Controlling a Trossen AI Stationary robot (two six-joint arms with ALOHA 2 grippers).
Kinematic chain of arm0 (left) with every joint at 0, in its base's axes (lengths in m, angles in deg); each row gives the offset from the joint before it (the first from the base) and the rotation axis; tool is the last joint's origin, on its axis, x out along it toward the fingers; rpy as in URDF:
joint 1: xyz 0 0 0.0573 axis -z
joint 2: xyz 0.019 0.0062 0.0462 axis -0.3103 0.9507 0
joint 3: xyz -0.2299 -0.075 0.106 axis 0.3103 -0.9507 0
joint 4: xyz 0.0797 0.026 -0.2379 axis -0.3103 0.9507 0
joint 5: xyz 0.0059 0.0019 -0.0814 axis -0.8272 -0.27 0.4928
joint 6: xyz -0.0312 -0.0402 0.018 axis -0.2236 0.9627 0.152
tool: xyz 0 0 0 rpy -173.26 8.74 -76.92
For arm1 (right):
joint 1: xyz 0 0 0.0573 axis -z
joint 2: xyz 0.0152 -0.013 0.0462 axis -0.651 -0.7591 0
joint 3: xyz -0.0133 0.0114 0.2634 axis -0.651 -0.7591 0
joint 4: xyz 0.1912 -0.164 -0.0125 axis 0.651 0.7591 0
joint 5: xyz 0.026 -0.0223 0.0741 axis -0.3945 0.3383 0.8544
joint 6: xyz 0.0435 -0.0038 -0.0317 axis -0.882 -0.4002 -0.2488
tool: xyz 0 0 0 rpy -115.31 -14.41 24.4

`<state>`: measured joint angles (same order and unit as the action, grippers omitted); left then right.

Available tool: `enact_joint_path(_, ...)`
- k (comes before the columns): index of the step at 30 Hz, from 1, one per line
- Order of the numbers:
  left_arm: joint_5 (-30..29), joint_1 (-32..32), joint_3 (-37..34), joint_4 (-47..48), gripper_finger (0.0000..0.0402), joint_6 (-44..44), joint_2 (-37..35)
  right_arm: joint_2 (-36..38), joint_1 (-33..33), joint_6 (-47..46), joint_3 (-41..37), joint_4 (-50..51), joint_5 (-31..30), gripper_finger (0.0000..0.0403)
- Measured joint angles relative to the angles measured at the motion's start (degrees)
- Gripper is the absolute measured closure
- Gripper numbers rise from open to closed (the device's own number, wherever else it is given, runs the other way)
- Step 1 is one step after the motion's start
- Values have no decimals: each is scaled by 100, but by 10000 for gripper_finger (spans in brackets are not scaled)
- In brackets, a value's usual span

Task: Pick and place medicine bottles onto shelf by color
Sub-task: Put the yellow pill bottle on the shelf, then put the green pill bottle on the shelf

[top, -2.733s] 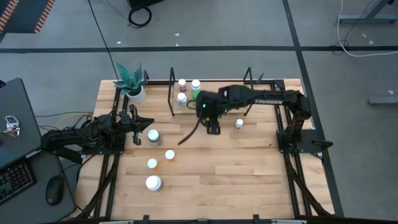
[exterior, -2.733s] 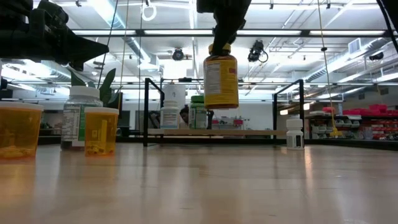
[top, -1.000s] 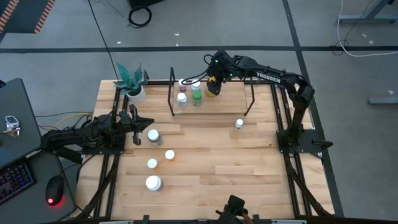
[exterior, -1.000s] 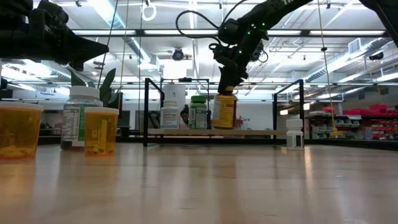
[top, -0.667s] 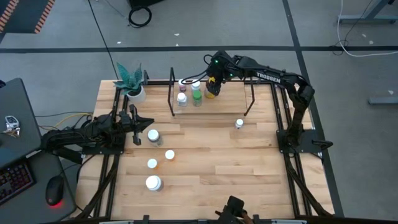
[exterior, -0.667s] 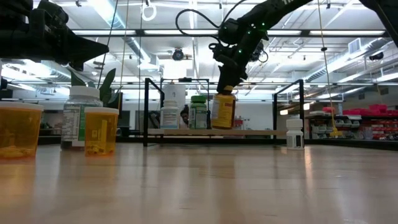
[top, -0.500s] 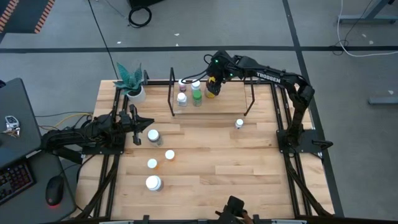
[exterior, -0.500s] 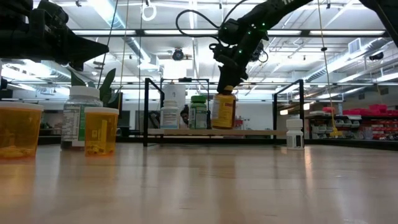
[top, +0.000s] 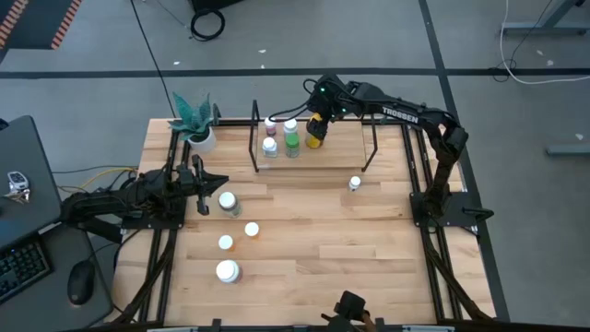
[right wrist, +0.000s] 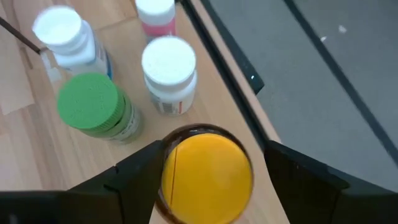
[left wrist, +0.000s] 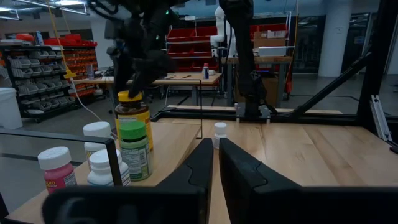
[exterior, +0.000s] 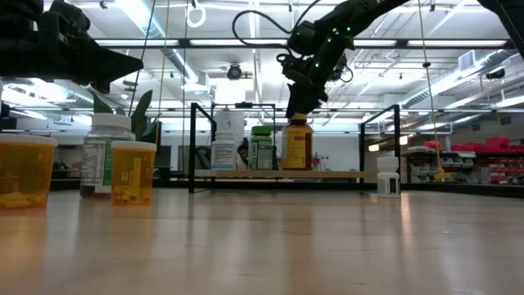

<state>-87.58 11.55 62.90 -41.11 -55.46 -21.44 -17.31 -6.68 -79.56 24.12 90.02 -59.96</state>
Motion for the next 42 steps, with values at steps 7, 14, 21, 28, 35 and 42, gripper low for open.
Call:
enact_joint_path(7,-2,0,0,0,376,0,1,568,-267,0,2,-10,-357,114)
enact_joint_path(14,-1,1,0,0,370,0,1,958,-965,-64,4,-11,-346,114)
enact_joint_path(21,-2,2,0,0,367,0,1,913,-1949,-169,4,-360,-363,114)
enact_joint_path(28,0,2,0,-2,376,0,2,891,-2652,-442,4,-696,-619,114)
enact_joint_path(35,-2,1,0,-2,370,0,1,889,-3151,-712,4,-784,-635,114)
enact_joint_path(42,0,2,0,-2,367,0,-1,888,-3768,-664,4,-905,-871,114)
